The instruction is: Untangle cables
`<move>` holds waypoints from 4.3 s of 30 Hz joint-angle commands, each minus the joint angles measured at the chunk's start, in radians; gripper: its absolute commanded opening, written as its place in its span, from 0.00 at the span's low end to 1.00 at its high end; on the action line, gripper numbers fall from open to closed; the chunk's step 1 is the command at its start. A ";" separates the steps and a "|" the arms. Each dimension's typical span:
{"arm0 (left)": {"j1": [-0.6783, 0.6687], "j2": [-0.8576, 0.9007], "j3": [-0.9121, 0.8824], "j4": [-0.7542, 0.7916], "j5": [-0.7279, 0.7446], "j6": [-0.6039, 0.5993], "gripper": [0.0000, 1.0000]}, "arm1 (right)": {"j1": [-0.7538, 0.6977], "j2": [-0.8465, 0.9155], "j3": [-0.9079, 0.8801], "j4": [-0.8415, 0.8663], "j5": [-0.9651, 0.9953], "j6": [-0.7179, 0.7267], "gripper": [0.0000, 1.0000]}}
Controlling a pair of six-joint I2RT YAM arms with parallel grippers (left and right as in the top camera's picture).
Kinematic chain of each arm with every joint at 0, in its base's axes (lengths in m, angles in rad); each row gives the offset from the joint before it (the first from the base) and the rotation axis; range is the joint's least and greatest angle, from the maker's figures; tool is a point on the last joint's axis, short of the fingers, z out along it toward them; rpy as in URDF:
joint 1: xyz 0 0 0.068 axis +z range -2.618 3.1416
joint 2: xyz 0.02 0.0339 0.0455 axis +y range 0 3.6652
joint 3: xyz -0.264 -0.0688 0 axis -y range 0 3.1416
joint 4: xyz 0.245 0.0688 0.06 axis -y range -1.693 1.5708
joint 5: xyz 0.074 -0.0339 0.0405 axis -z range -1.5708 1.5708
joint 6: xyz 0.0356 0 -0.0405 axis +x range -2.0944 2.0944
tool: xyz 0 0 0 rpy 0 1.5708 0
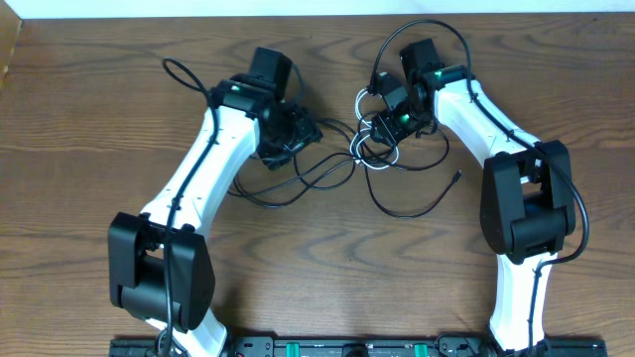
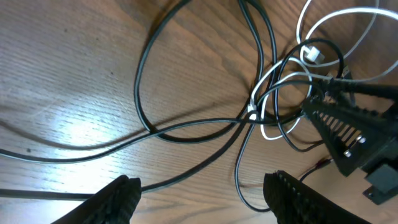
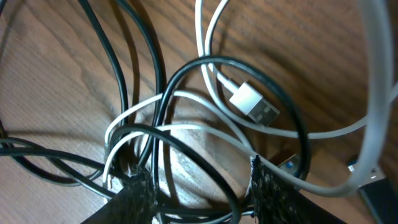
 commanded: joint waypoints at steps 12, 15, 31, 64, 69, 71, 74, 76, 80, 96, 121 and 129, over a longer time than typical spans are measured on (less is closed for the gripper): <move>-0.117 0.046 -0.008 0.014 -0.050 -0.187 0.66 | 0.016 0.016 -0.080 0.040 0.002 -0.097 0.38; -0.132 0.082 -0.008 0.017 -0.050 -0.201 0.66 | 0.016 0.016 -0.080 0.040 0.001 -0.097 0.16; -0.149 0.184 -0.008 0.165 -0.137 -0.252 0.65 | 0.017 0.016 -0.080 0.039 -0.004 -0.095 0.01; -0.139 0.191 -0.134 0.122 -0.230 0.208 0.07 | -0.169 -0.103 -0.037 0.090 -0.923 0.248 0.01; -0.105 0.100 -0.110 0.105 -0.230 0.287 0.07 | -0.192 -0.103 -0.037 0.089 -0.923 0.282 0.01; -0.090 0.020 -0.109 0.118 -0.230 0.326 0.08 | -0.199 -0.103 -0.037 0.088 -0.923 0.307 0.01; -0.084 -0.081 -0.109 0.151 -0.230 0.387 0.29 | -0.201 -0.103 -0.038 0.088 -0.921 0.347 0.01; -0.089 -0.151 -0.110 0.185 -0.230 0.469 0.35 | -0.199 -0.103 -0.038 0.088 -0.920 0.369 0.01; -0.110 -0.214 -0.110 0.211 -0.230 0.640 0.36 | -0.188 -0.103 -0.038 0.092 -0.919 0.426 0.01; -0.185 -0.052 -0.140 0.322 0.035 0.980 0.42 | -0.187 -0.103 -0.038 0.092 -0.919 0.473 0.01; -0.190 0.084 -0.140 0.555 0.075 1.028 0.44 | -0.187 -0.103 -0.038 0.092 -0.908 0.473 0.01; -0.190 0.087 -0.140 0.584 0.119 1.028 0.33 | -0.189 -0.103 -0.038 0.092 -0.908 0.473 0.01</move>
